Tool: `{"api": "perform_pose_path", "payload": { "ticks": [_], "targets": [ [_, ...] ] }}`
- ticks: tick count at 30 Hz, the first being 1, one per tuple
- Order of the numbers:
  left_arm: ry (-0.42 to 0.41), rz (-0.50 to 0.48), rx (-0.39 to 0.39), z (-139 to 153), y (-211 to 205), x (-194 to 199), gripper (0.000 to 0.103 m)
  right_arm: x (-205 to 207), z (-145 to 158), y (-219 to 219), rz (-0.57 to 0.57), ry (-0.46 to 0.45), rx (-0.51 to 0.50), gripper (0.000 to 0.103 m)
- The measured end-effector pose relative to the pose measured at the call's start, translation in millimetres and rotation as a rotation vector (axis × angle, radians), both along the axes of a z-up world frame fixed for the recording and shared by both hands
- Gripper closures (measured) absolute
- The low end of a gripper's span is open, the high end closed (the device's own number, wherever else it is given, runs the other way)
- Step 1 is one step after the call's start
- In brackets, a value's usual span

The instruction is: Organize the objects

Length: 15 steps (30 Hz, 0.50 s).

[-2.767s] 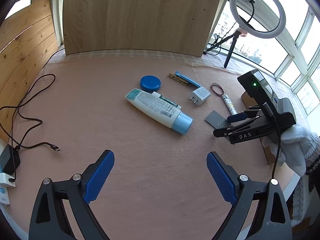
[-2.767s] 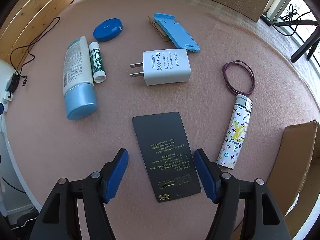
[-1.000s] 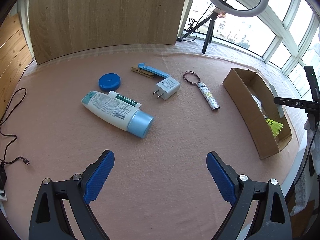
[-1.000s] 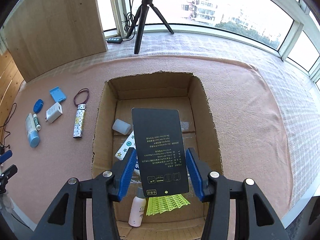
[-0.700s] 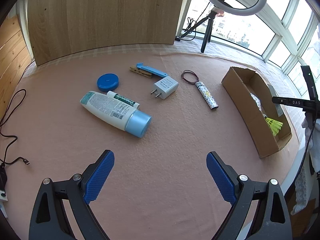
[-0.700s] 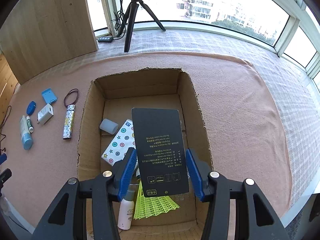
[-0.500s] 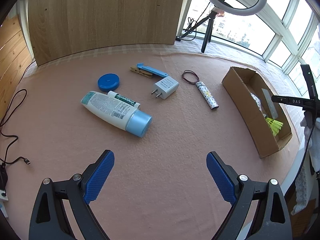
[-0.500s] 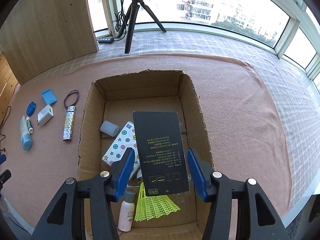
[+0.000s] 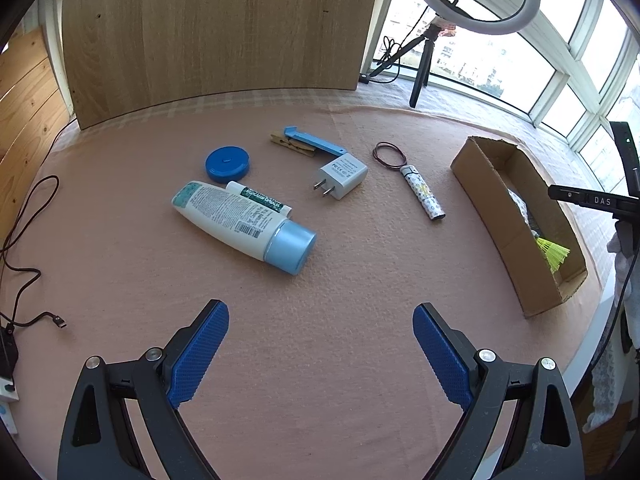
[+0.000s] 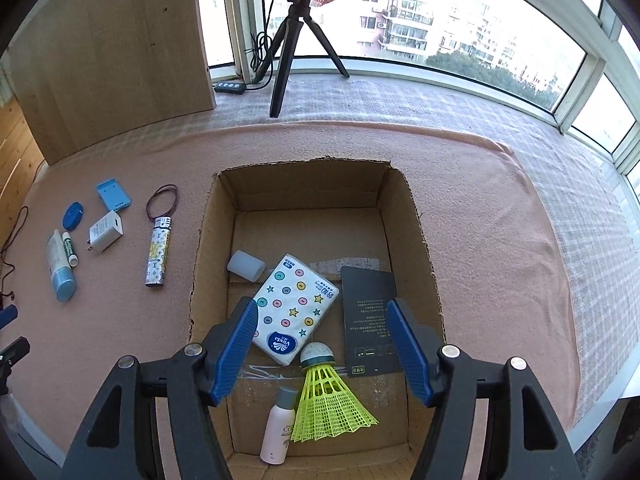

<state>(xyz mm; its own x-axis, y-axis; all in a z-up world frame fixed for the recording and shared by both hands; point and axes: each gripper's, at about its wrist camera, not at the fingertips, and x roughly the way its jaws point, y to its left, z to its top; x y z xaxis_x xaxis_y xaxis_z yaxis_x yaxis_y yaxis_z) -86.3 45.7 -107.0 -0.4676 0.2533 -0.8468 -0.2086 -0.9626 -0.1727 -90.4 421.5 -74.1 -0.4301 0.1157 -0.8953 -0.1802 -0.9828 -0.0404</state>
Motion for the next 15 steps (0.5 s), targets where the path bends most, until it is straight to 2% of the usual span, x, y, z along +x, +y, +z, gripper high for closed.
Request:
{"api": "perform_pose_path", "payload": {
  "ticks": [8, 15],
  "targets": [
    [-0.014, 0.048, -0.015, -4.4, -24.1, -8.5, 0.008, -9.2, 3.7, -34.2, 0.053, 0.007, -0.058, 0.040],
    [-0.017, 0.103, -0.057, -4.9, -59.1, -39.3, 0.008, -18.7, -1.6, -69.2, 0.100, 0.004, -0.135, 0.040]
  ]
}}
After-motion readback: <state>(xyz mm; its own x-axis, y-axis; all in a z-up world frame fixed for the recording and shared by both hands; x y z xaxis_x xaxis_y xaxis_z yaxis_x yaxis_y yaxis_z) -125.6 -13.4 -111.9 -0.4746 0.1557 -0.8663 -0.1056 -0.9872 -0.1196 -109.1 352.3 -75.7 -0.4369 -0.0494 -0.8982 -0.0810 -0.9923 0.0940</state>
